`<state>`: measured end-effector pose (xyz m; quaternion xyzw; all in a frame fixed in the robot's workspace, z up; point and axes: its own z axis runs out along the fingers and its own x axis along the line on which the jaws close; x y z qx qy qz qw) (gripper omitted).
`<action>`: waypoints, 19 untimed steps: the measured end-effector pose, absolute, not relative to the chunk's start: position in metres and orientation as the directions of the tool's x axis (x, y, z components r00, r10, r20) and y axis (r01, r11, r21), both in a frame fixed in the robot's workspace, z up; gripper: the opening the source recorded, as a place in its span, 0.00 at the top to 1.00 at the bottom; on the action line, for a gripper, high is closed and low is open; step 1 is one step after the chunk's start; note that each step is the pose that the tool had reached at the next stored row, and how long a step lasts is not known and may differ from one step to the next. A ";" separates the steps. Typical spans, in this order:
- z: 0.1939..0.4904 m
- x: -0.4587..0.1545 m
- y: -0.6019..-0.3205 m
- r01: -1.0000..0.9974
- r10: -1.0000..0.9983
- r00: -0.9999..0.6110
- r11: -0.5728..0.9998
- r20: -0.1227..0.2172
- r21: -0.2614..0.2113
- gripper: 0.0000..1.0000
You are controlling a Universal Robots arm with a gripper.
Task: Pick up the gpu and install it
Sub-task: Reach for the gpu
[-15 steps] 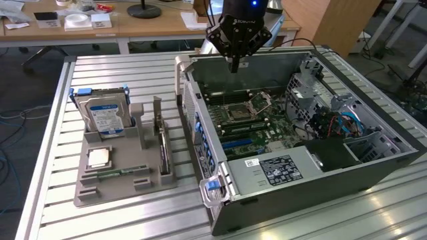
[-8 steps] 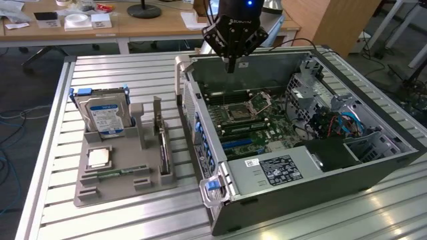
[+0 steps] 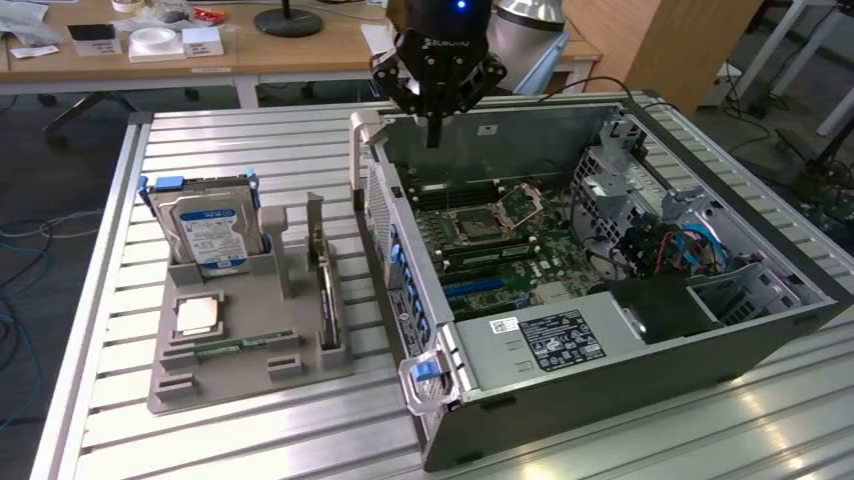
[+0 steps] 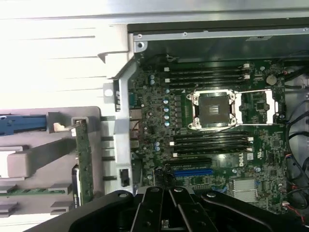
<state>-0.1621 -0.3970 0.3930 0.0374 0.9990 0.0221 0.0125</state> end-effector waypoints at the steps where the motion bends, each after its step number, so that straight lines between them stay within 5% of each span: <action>1: 0.393 -0.167 -0.397 0.074 0.075 -0.997 0.996 -0.023 0.045 0.89; 19: 0.392 -0.242 -0.386 0.075 0.076 -0.997 0.996 -0.023 0.045 0.89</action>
